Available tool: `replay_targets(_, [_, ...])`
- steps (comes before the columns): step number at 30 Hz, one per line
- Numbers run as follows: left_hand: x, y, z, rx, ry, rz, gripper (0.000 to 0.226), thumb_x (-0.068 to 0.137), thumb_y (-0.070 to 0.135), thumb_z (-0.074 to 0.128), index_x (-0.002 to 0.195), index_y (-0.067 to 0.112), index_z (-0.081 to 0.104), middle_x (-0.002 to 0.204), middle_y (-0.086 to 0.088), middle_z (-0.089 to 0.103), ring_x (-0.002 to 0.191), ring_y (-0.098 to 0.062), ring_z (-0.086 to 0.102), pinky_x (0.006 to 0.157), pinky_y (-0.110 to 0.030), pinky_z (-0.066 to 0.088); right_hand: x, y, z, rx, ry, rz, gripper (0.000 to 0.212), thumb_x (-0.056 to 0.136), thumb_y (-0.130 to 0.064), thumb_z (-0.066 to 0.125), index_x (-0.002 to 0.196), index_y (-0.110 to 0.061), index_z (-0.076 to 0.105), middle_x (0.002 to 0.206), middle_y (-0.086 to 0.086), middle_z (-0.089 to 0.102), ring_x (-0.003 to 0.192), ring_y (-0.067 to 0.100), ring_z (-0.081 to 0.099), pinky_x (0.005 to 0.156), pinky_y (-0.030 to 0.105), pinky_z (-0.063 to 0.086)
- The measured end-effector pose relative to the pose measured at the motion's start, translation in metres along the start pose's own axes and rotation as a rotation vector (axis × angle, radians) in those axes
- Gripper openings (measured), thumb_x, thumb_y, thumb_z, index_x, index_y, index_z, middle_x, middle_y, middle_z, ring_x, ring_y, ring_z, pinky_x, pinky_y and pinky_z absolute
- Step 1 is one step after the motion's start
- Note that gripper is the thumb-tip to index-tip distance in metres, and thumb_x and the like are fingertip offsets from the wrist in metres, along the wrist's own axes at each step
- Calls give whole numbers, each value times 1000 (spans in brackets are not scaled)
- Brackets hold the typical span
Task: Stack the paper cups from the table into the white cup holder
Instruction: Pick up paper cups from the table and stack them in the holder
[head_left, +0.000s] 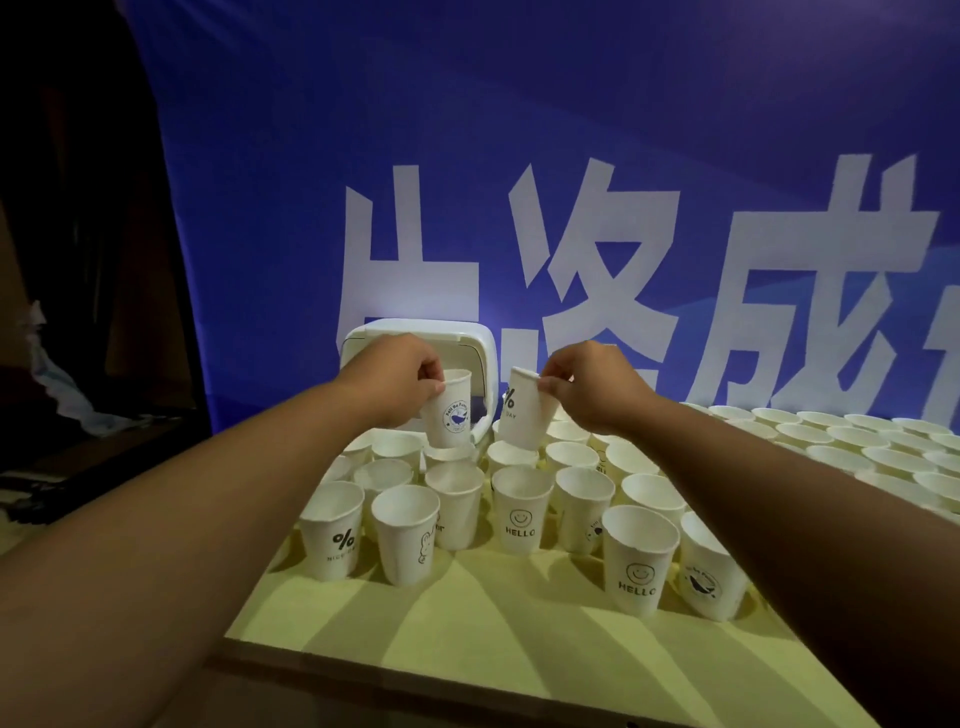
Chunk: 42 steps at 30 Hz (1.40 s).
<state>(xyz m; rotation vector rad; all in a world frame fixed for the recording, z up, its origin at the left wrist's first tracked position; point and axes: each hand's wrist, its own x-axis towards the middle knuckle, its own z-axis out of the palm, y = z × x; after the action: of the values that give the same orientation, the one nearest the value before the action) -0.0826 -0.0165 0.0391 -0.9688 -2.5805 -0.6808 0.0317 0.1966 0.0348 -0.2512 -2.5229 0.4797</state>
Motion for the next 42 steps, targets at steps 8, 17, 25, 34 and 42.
replay_targets(8, [50,-19,48,60,38,-63,5,96,22,69,93,23,72,95,0,71,84,-17,64,77,-29,49,49,6,43,40,93,35,26,96,-24,66,119,-14,71,115,6,70,90,18,60,85,28,50])
replay_targets(17, [80,-35,91,130,-97,-123,11,95,27,71,100,23,80,96,1,74,83,-18,66,84,-35,59,85,14,78,41,127,34,25,95,-25,67,117,-14,73,113,7,71,92,20,66,85,28,52])
replay_targets(25, [81,-49,105,54,-223,-158,13,95,26,71,103,21,81,93,1,73,85,-17,66,87,-33,59,99,11,112,7,83,18,25,93,-30,69,115,-18,74,112,5,71,90,19,65,83,32,56])
replay_targets(34, [61,-80,71,5,-167,-87,8,95,29,71,93,30,79,91,9,74,85,-13,67,82,-36,60,108,-4,138,-22,-69,-54,22,93,-22,71,114,-17,74,113,5,70,93,19,64,90,31,52])
replay_targets(42, [37,-96,42,30,-265,-60,16,93,27,71,80,18,74,78,-1,70,78,-20,68,72,-36,59,109,-10,158,-188,-276,-76,26,91,-12,71,117,-15,72,113,6,69,91,21,63,85,27,52])
